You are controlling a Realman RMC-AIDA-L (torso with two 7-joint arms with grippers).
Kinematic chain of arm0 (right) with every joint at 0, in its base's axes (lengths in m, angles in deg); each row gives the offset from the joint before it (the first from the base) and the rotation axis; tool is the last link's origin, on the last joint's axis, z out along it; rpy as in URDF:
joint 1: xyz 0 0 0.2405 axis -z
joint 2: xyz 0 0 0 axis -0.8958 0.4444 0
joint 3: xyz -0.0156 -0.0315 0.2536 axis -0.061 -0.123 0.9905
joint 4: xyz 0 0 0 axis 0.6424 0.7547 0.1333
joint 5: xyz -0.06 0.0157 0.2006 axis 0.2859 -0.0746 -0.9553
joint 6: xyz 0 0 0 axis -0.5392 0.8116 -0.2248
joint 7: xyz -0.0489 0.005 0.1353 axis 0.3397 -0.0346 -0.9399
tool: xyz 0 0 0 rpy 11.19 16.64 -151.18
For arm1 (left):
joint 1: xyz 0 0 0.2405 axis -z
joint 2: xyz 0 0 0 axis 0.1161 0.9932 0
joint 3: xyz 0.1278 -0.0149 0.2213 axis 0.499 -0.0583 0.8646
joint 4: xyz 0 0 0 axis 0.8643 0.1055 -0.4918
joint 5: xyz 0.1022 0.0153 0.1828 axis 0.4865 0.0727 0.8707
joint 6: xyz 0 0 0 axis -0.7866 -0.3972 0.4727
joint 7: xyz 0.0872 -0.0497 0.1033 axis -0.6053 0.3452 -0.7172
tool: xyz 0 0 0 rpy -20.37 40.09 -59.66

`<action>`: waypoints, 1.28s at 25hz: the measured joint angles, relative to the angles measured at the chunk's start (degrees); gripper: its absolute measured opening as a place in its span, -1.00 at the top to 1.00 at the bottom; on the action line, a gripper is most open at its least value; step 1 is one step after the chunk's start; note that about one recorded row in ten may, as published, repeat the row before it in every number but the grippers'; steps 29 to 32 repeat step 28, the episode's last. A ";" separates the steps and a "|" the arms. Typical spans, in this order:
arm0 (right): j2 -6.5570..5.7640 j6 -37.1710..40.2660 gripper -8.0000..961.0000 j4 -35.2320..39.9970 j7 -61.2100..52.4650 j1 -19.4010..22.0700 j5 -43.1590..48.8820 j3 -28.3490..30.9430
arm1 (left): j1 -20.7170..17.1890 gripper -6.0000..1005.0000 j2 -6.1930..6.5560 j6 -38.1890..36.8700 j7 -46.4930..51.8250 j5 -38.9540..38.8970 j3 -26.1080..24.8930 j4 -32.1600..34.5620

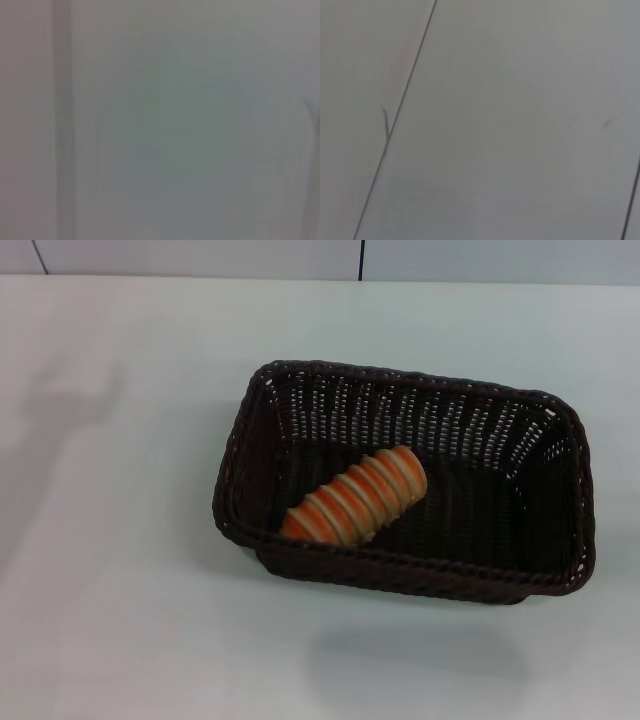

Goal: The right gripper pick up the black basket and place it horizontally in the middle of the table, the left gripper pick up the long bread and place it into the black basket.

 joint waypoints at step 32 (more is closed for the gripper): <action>0.10 18.90 -0.31 -18.55 32.72 28.79 -47.33 -30.20 | -23.93 -0.54 -0.70 21.08 -23.59 -23.48 -13.13 -2.60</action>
